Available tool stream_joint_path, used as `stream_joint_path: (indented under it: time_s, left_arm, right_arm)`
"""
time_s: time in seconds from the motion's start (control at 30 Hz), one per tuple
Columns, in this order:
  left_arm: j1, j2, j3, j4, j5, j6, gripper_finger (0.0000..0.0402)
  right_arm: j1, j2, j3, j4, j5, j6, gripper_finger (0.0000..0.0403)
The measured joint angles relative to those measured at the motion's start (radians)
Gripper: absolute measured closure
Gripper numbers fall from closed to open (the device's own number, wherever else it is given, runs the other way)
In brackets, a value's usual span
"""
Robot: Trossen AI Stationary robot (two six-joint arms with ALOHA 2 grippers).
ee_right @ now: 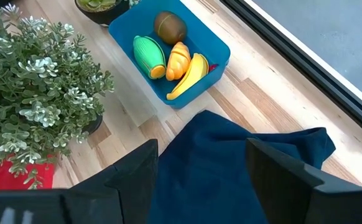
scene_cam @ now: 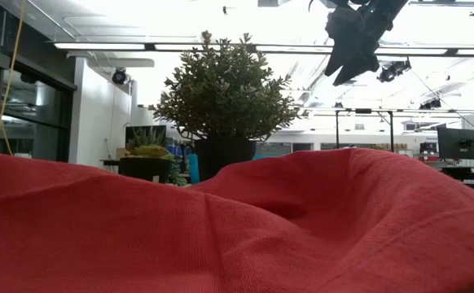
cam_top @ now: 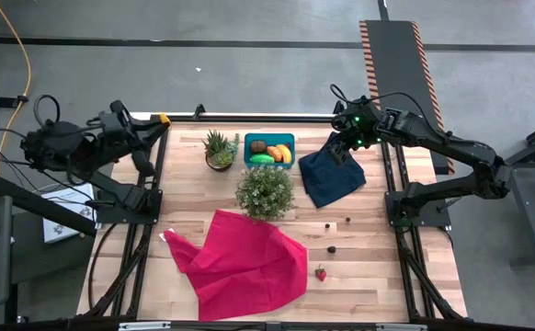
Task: Pick and placing Produce into tupperware
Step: Put the yellow corn into the blue bin
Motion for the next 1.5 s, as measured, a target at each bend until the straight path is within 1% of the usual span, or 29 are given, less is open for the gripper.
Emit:
stream_joint_path:
  time_s: [0.03,0.1,0.2,0.37,0.5,0.63,0.77,0.97,1.23,1.5]
  left_arm:
    - [0.022,0.010,0.001,-0.003,0.007,0.000,0.0378]
    - [0.082,0.025,0.001,-0.004,0.065,-0.002,0.0378]
    - [0.205,0.055,0.003,-0.003,0.199,-0.019,0.0378]
    - [0.450,0.109,0.002,-0.014,0.455,-0.056,0.0378]
    - [0.638,0.154,0.002,-0.014,0.622,-0.056,0.0378]
    - [0.787,0.204,0.002,-0.012,0.800,-0.062,0.0378]
    - [0.901,0.254,0.002,-0.010,0.931,-0.059,0.0378]
    - [1.010,0.341,0.002,0.020,1.057,-0.037,0.0378]
    - [1.086,0.459,0.002,0.027,1.176,-0.033,0.0378]
    - [1.094,0.560,0.002,0.055,1.215,-0.023,0.0378]
  right_arm:
    - [0.000,0.000,0.000,0.002,0.000,-0.002,0.0171]
    - [0.000,0.000,0.000,0.006,0.000,-0.002,0.0171]
    - [0.000,0.000,0.000,0.009,0.000,-0.002,0.0171]
    - [0.000,0.000,0.000,0.010,0.000,-0.002,0.0171]
    - [0.000,0.000,0.000,0.010,0.000,0.001,0.0171]
    - [0.000,0.000,0.000,0.010,-0.001,0.009,0.0171]
    - [0.000,0.000,0.000,0.010,-0.001,0.009,0.0171]
    - [0.000,0.000,0.000,0.010,-0.001,0.009,0.0171]
    - [0.000,0.000,0.000,0.010,0.000,0.011,0.0171]
    - [0.000,0.000,0.000,0.010,0.000,0.012,0.0171]
